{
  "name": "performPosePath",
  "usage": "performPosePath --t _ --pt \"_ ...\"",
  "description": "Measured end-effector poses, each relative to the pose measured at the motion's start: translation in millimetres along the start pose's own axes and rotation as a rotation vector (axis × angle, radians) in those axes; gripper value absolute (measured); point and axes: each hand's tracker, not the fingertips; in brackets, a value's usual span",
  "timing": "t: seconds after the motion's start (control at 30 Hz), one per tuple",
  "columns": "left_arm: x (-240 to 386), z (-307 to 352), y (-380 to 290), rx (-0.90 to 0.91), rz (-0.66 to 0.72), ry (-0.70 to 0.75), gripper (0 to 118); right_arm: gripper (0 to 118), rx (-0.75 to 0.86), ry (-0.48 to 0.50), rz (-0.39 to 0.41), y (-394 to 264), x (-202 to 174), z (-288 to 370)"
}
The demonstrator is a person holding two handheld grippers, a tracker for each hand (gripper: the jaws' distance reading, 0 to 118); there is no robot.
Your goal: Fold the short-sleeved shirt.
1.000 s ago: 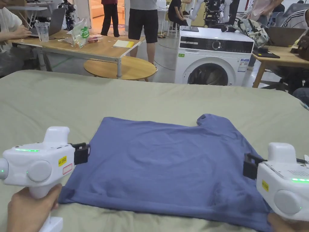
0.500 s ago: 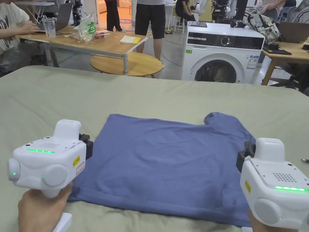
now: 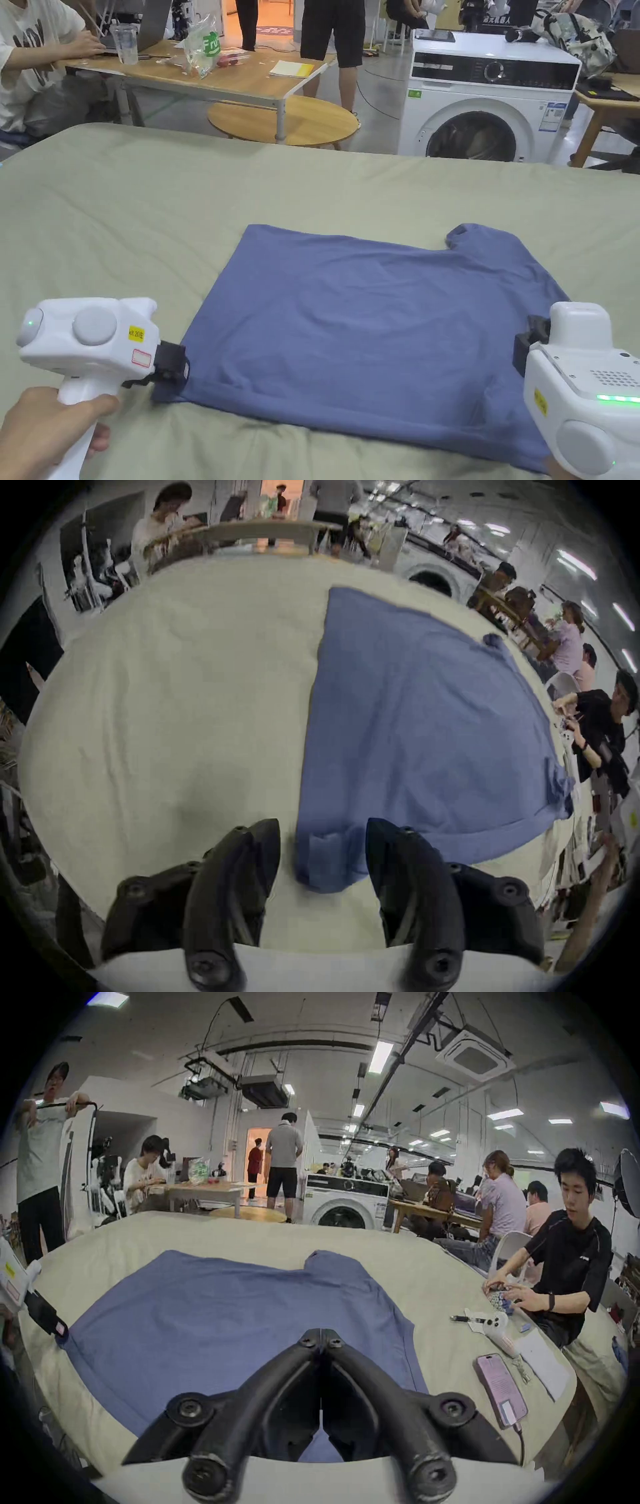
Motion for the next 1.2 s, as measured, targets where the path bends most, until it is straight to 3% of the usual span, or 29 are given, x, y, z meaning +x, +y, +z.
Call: performPosePath --t 0.07,0.2,0.3,0.37,0.4,0.43,0.47,0.5,0.67,0.77,0.83,0.87,0.9,0.93,1.03,1.2 --pt "2.3 -16.5 -5.7 -0.072 0.0 0.021 49 0 -0.018 -0.005 0.008 -2.2 3.9 0.9" --pt "23.8 -7.3 -12.6 -0.009 -0.08 0.088 44 0 -0.071 -0.033 0.001 -4.7 22.6 6.0" --pt "29.3 -3.2 -16.9 -0.009 -0.123 0.07 7 0 -0.17 -0.044 -0.004 -8.2 43.1 5.1" --pt "26.1 -3.4 -17.6 -0.004 -0.115 0.033 1 1 -0.241 -0.051 -0.008 -12.7 57.1 3.8" --pt "23.9 -3.4 -17.9 -0.002 -0.118 0.04 1 13 -0.264 -0.053 -0.008 -15.3 63.5 3.7" --pt "21.9 -2.0 -18.9 0.007 -0.113 0.033 1 38 -0.306 -0.045 -0.004 -18.5 70.0 4.5" --pt "20.1 -0.7 -19.0 0.011 -0.096 0.021 1 55 -0.349 -0.052 -0.004 -22.7 76.5 3.4" --pt "15.6 -0.3 -18.0 0.016 -0.088 0.014 1 62 -0.379 -0.058 -0.009 -27.0 80.9 1.6" --pt "17.0 1.3 -20.5 0.029 -0.094 0.018 1 62 -0.541 -0.048 -0.017 -58.0 95.8 -12.1" --pt "14.3 1.3 -21.5 0.038 -0.083 0.014 1 50 -0.635 0.005 -0.041 -81.5 94.8 -20.0" --pt "11.6 1.4 -22.5 0.044 -0.076 0.006 1 49 -0.579 0.003 -0.052 -89.4 92.8 -17.6" --pt "10.5 2.1 -23.2 0.048 -0.072 0.002 1 44 -0.562 -0.001 -0.046 -86.5 91.5 -14.5" --pt "10.0 2.6 -23.8 0.053 -0.07 -0.001 1 29 -0.553 0.03 -0.049 -84.0 91.4 -14.5" --pt "9.4 3.5 -24.2 0.059 -0.07 -0.005 1 5 -0.534 0.074 -0.068 -82.1 91.7 -14.9" --pt "9.0 10.1 -23.6 0.092 -0.073 -0.014 1 4 -0.522 0.046 -0.044 -75.3 91.5 -7.0" --pt "11.9 35.5 -9.5 0.22 -0.056 -0.05 1 4 -0.417 0.049 -0.081 -42.2 97.7 4.0"
